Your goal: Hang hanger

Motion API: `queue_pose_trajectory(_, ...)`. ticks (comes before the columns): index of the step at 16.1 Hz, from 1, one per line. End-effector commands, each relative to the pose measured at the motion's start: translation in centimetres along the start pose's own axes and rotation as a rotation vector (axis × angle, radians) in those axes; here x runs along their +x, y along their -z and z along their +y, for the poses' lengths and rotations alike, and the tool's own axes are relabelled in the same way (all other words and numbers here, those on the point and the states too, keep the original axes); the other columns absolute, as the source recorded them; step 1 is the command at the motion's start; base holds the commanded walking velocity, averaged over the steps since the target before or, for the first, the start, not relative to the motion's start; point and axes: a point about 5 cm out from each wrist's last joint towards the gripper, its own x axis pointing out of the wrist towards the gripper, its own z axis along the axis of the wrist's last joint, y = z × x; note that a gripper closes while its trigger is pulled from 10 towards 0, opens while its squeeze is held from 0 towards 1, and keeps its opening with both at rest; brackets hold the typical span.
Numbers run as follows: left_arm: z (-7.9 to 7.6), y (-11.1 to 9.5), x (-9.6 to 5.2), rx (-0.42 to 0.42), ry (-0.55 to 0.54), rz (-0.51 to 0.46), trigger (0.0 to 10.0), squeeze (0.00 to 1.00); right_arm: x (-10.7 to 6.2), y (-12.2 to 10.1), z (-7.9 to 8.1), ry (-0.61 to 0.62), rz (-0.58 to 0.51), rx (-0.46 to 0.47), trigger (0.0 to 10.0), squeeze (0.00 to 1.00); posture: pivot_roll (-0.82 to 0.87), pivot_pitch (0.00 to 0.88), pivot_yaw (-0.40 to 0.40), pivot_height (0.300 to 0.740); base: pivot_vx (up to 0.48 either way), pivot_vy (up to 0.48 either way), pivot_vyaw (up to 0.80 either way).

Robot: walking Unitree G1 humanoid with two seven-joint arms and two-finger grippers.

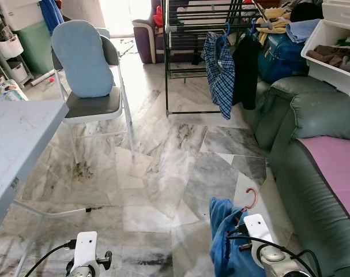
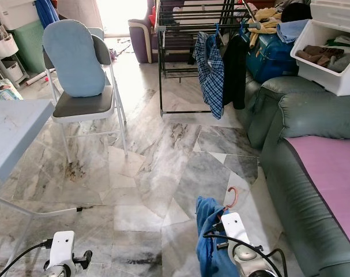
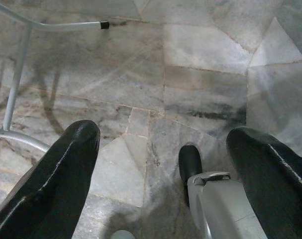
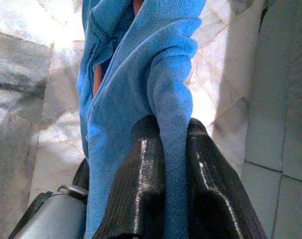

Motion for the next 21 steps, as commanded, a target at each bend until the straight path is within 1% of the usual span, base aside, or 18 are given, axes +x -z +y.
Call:
queue_pose_trajectory(1, 0.3, 0.0, 0.0, 0.014, 0.001, 0.013, 10.0, 0.00, 0.0, -0.4, -0.2, 0.011, -0.010, 0.001, 10.0, 0.00, -0.13, 0.000, 0.035, 0.736, 0.000, 0.000, 0.00)
queue_pose_trajectory(6, 0.2, 0.2, 0.0, 0.010, -0.002, 0.023, 10.0, 0.00, 0.0, -0.1, -0.2, 0.015, -0.001, -0.005, 10.0, 0.00, -0.13, 0.000, 0.037, 0.736, 0.000, 0.000, 0.00)
queue_pose_trajectory(8, 0.3, 0.4, 0.0, 0.003, -0.007, 0.030, 10.0, 0.00, 0.0, 0.3, -0.4, 0.033, 0.022, -0.026, 10.0, 0.00, -0.14, 0.000, 0.037, 0.736, 0.000, 0.000, 0.00)
queue_pose_trajectory(12, 0.0, 0.6, -0.1, -0.002, 0.009, 0.042, 10.0, 0.00, -0.1, 0.6, -0.5, 0.037, 0.028, -0.035, 10.0, 0.00, -0.14, 0.000, 0.039, 0.736, 0.000, 0.000, 0.00)
queue_pose_trajectory(16, -0.2, 0.6, 0.0, 0.003, 0.012, 0.046, 10.0, 0.00, -0.1, 0.6, -0.5, 0.037, 0.029, -0.042, 10.0, 0.00, -0.14, 0.000, 0.041, 0.736, 0.000, 0.000, 0.00)
queue_pose_trajectory(21, -0.1, 0.6, 0.0, -0.004, 0.003, 0.047, 10.0, 0.00, -0.1, 0.6, -0.5, 0.037, 0.029, -0.044, 10.0, 0.00, -0.14, 0.000, 0.039, 0.736, 0.000, 0.000, 0.00)
